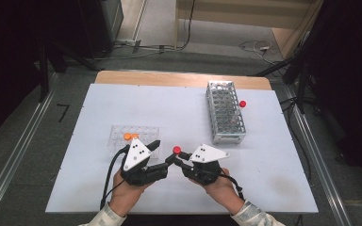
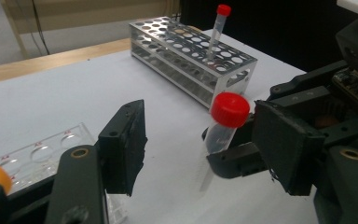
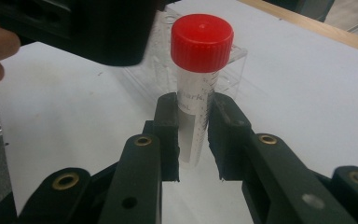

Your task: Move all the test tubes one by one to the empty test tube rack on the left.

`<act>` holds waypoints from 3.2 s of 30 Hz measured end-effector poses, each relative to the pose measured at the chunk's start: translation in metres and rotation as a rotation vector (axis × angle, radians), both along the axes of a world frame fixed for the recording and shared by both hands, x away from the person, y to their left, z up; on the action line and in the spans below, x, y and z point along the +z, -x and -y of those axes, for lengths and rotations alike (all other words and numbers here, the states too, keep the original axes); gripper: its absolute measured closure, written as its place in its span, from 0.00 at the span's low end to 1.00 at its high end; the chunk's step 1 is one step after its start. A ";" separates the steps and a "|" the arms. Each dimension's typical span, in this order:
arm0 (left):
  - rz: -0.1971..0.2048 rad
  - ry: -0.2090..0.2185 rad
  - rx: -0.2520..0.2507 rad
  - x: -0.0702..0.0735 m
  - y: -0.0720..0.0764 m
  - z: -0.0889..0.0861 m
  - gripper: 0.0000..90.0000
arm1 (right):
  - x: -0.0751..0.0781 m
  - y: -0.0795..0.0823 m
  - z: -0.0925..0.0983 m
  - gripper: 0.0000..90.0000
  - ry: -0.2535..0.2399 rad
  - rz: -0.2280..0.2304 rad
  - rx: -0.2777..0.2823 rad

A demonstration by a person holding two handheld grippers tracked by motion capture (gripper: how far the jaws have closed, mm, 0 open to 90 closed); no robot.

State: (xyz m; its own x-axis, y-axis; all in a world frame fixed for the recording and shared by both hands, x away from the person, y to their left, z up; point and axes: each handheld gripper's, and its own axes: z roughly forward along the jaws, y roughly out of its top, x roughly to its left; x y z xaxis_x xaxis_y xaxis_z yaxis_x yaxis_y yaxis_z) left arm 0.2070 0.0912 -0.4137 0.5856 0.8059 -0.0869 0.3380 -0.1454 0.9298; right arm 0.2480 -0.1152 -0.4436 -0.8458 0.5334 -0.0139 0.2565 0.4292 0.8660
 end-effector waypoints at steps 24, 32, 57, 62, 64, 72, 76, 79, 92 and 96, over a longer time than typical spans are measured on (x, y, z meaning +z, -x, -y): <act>0.039 -0.039 -0.077 -0.004 0.003 0.008 0.79 | 0.003 0.008 -0.006 0.67 -0.013 0.002 0.052; 0.031 -0.007 -0.054 0.000 0.007 -0.010 0.79 | 0.006 0.009 0.000 0.47 -0.017 0.004 0.088; 0.014 0.023 0.029 0.010 0.015 -0.057 0.79 | 0.002 -0.014 0.049 0.31 -0.014 -0.027 -0.084; 0.015 0.033 0.055 0.011 0.018 -0.067 0.79 | 0.002 -0.016 0.059 0.31 -0.010 -0.024 -0.105; 0.015 0.036 0.059 0.012 0.018 -0.069 0.79 | 0.002 -0.016 0.062 0.31 -0.013 -0.028 -0.118; 0.021 0.050 0.098 0.016 0.020 -0.084 0.79 | 0.004 -0.019 0.075 0.31 -0.023 -0.020 -0.149; 0.025 0.057 0.131 0.021 0.020 -0.094 0.79 | 0.004 -0.019 0.083 0.31 -0.026 -0.023 -0.168; 0.029 0.060 0.146 0.022 0.019 -0.098 0.79 | 0.004 -0.020 0.085 0.31 -0.025 -0.024 -0.172; 0.039 0.069 0.215 0.026 0.011 -0.114 0.79 | 0.003 -0.021 0.086 0.32 -0.022 -0.022 -0.176; 0.050 0.065 0.233 0.029 0.007 -0.116 0.79 | 0.003 -0.021 0.085 0.32 -0.019 -0.022 -0.176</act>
